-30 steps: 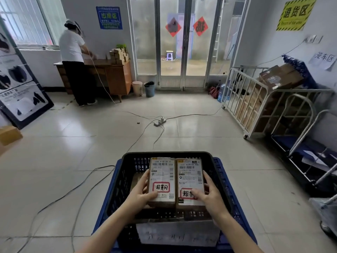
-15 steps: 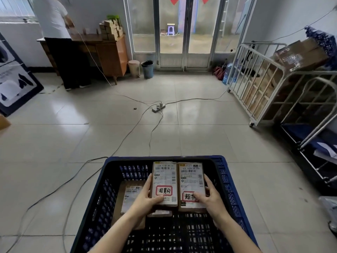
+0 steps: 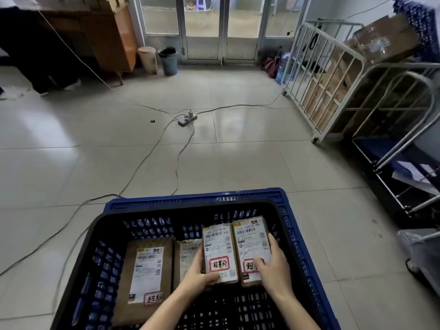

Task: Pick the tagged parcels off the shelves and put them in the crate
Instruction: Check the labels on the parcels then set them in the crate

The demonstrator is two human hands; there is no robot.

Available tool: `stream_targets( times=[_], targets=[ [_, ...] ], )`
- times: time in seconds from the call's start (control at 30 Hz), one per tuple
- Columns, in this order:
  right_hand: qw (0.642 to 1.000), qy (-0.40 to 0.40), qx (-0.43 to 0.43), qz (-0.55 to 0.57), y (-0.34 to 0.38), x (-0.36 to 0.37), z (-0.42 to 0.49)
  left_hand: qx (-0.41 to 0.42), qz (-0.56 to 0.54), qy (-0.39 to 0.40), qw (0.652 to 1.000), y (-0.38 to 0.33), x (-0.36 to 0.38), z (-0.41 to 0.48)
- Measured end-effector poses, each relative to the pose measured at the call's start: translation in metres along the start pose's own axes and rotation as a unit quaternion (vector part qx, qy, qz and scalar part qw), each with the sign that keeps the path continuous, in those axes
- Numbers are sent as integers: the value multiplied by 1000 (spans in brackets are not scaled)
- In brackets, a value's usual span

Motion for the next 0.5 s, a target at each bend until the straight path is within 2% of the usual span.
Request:
stream_targets(
  times=[0.3,0.5],
  targets=[
    [998,30,54,30,-38,26,14,-34,58,-13,998,10,2,22],
    [996,46,67,24,-54,41,29,-10,138,-51,989,12,8,22]
  ],
)
Point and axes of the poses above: each hand's wrist, its own z-axis towards the middle knuckle, its own x-axis out of the palm, y = z × x, the point moved 4 cm from there along z, towards the middle knuckle, and after that the axes turned 5 degrees about -z, right-handed, at the moved point
